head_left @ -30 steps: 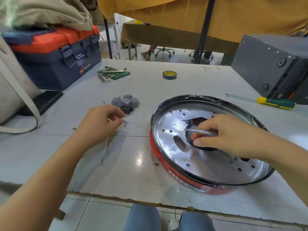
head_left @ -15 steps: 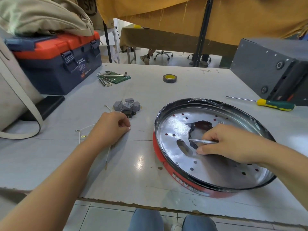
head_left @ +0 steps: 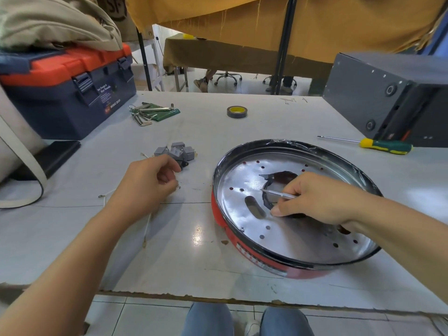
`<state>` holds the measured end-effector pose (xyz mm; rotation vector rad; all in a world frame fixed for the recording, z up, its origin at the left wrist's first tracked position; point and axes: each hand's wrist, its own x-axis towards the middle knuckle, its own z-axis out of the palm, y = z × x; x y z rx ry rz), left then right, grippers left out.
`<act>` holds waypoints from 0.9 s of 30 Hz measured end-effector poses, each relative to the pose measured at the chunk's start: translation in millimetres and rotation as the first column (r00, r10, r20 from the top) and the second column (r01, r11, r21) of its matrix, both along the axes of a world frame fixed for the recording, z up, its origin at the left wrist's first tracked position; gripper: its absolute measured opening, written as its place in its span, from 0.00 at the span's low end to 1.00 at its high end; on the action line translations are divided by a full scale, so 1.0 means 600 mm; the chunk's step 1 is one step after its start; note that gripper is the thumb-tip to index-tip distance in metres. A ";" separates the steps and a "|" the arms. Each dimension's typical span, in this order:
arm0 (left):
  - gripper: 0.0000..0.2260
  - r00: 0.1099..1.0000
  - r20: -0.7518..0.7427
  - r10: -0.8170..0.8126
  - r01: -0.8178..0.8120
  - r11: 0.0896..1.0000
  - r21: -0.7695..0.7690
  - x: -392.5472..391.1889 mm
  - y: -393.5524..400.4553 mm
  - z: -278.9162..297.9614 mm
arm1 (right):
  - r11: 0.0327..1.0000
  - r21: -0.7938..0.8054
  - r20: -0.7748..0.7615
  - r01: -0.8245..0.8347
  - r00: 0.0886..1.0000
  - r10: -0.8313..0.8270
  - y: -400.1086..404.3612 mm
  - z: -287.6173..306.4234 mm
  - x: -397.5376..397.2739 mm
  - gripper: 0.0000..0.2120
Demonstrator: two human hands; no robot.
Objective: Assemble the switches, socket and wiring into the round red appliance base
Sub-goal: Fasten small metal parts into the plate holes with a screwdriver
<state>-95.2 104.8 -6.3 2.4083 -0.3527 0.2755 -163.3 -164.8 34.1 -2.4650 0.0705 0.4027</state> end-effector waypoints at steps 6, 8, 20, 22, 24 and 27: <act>0.10 0.995 0.019 -0.095 0.097 0.987 -0.131 -0.021 -0.018 0.021 | 0.996 0.023 0.049 0.088 0.995 -0.089 0.023 -0.005 0.017 0.13; 0.10 0.992 0.031 -0.124 0.128 0.978 -0.163 -0.025 -0.023 0.028 | 0.991 0.040 0.044 0.130 0.990 -0.131 0.027 -0.006 0.028 0.15; 0.10 0.944 0.142 -0.298 0.320 0.931 -0.176 -0.058 -0.054 0.056 | 0.972 -0.164 -0.004 -0.169 0.985 0.171 -0.038 0.027 0.043 0.16; 0.09 0.930 0.135 -0.342 0.364 0.911 -0.194 -0.059 -0.065 0.055 | 0.963 -0.189 0.008 -0.190 0.981 0.195 -0.043 0.025 0.042 0.15; 0.09 0.920 0.121 -0.373 0.390 0.901 -0.192 -0.060 -0.079 0.053 | 0.954 -0.213 0.016 -0.209 0.976 0.217 -0.041 0.024 0.043 0.15; 0.09 0.906 0.107 -0.410 0.423 0.886 -0.191 -0.063 -0.093 0.049 | 0.949 -0.201 -0.025 -0.245 0.969 0.245 -0.036 0.022 0.046 0.18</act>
